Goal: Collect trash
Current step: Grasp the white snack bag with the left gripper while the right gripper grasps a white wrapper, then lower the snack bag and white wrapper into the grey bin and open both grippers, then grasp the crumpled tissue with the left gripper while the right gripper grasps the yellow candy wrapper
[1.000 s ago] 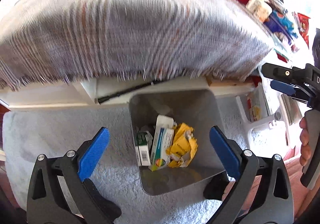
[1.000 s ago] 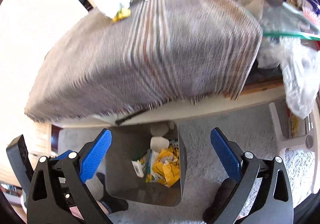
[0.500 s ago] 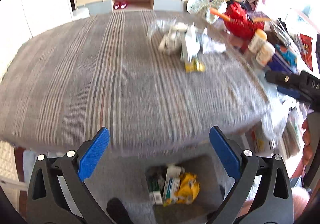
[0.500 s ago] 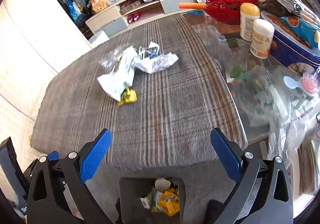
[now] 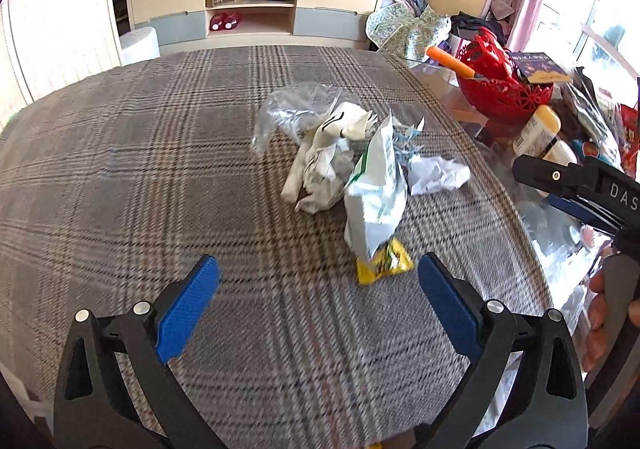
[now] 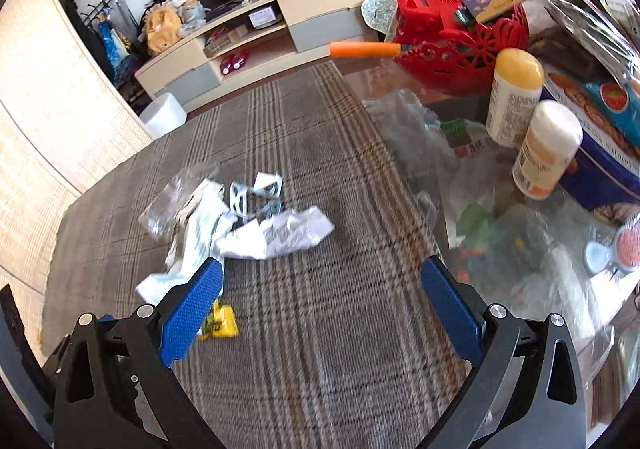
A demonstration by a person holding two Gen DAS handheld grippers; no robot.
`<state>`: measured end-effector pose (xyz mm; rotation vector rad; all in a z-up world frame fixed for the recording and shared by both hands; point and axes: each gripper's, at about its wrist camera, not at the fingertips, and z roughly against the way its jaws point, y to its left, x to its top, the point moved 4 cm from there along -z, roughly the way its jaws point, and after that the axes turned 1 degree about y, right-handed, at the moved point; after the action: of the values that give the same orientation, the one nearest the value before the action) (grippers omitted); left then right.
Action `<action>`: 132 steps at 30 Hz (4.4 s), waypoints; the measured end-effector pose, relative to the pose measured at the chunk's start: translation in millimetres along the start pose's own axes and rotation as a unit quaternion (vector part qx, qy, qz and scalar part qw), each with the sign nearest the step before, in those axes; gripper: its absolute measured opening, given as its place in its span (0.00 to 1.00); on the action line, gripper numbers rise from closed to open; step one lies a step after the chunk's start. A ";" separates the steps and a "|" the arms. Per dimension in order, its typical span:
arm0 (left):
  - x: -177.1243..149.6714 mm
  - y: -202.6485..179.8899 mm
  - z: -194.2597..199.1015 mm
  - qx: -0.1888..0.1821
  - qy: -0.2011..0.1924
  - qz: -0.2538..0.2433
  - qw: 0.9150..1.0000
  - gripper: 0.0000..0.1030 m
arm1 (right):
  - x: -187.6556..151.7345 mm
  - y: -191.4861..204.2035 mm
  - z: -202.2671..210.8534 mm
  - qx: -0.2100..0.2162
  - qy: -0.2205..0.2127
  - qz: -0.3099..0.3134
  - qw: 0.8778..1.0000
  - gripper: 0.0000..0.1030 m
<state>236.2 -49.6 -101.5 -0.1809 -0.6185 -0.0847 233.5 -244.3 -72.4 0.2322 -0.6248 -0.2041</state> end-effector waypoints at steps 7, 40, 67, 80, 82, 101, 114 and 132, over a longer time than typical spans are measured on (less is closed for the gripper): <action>18.8 -14.5 -27.7 -0.011 0.009 -0.029 0.999 0.59 | 12.6 10.3 -26.3 0.032 0.005 0.003 0.999 0.93; 15.9 3.1 1.1 -0.018 0.000 -0.062 0.998 0.08 | -4.6 69.8 -70.9 0.051 0.041 0.076 0.995 0.06; -175.7 -30.8 140.4 -0.058 0.010 -0.021 0.998 0.08 | -191.1 68.1 137.7 0.122 0.047 0.145 0.981 0.06; -292.7 -10.7 55.3 -0.060 0.118 0.022 0.991 0.08 | -297.8 38.9 45.7 0.143 0.148 0.116 0.972 0.06; -304.0 -6.7 40.6 -0.058 0.134 0.024 0.989 0.08 | -303.1 37.6 36.0 0.133 0.151 0.123 0.972 0.06; -312.2 -7.2 0.7 -0.050 0.167 0.025 0.984 0.28 | -313.7 38.1 -9.1 0.113 0.194 0.108 0.969 0.10; -302.4 -2.1 19.9 -0.025 0.133 0.017 0.991 0.76 | -296.4 24.3 4.2 0.084 0.147 0.090 0.981 0.91; -238.0 24.3 88.6 0.015 0.071 0.026 0.997 0.92 | -202.8 14.7 77.3 0.064 0.039 0.060 0.995 0.97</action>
<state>-4.1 -2.8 -173.0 -0.1615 -0.4727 -0.0371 28.3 -189.9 -119.6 0.3236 -0.5732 -0.0397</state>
